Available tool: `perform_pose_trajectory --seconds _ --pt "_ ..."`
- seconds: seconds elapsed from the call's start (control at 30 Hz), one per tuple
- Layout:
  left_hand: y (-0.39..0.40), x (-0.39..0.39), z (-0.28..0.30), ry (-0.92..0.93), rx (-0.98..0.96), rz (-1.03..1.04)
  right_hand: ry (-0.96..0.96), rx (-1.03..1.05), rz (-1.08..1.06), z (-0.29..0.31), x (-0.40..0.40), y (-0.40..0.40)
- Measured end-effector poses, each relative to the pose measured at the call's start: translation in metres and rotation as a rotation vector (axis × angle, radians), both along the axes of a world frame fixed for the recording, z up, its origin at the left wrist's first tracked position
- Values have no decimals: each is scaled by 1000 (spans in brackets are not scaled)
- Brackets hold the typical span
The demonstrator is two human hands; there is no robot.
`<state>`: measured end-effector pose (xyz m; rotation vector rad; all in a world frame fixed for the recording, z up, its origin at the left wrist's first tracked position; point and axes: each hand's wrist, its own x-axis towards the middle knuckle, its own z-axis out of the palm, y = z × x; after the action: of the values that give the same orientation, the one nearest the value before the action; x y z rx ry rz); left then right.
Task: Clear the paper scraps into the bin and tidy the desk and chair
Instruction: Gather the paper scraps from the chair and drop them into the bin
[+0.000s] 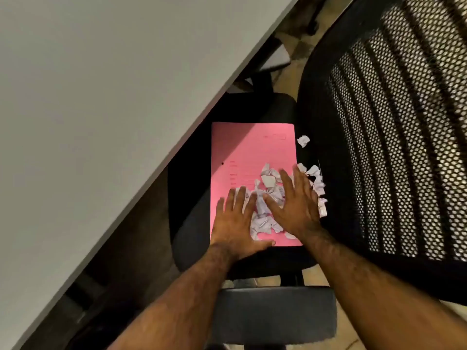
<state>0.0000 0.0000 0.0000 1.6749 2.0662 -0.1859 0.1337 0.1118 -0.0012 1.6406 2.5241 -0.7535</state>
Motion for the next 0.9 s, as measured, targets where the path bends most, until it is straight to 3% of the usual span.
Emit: perform_pose_trajectory --seconds 0.33,0.53,0.7,0.9 --pt "15 17 -53 13 231 70 -106 181 166 -49 -25 17" --pt "17 7 -67 66 391 -44 -80 389 214 -69 -25 15" --pt "30 4 -69 54 379 -69 -83 447 219 -76 -30 27" --pt "60 -10 -64 -65 347 61 5 412 286 -72 -40 48"
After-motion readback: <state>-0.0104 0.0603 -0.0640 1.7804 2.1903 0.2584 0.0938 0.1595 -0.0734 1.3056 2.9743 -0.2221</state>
